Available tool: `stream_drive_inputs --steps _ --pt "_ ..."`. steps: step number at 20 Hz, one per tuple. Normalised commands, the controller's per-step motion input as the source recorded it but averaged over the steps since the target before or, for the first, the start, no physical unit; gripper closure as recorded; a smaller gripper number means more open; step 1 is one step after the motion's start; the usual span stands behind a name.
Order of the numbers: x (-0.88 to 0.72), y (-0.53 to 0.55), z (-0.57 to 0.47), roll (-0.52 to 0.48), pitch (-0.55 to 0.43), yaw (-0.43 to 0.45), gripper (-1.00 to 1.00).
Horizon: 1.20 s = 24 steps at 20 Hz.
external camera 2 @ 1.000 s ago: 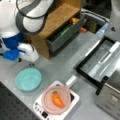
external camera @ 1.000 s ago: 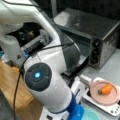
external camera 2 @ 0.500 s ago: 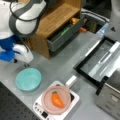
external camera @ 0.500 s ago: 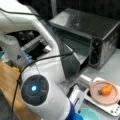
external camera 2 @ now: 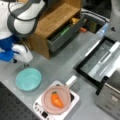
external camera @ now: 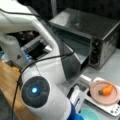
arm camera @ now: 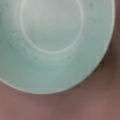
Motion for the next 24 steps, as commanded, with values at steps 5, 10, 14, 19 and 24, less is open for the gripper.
stream_drive_inputs --steps 5,10,14,19,24 --pt "0.32 -0.31 0.05 0.350 0.097 0.097 -1.00" --pt "0.32 -0.32 0.06 0.348 0.086 0.096 -1.00" --pt "0.32 -0.33 0.08 0.338 0.083 0.102 -1.00" --pt "0.32 -0.33 0.08 0.333 0.084 0.106 -1.00" --pt "0.32 -0.33 0.08 0.332 0.084 0.107 -1.00"
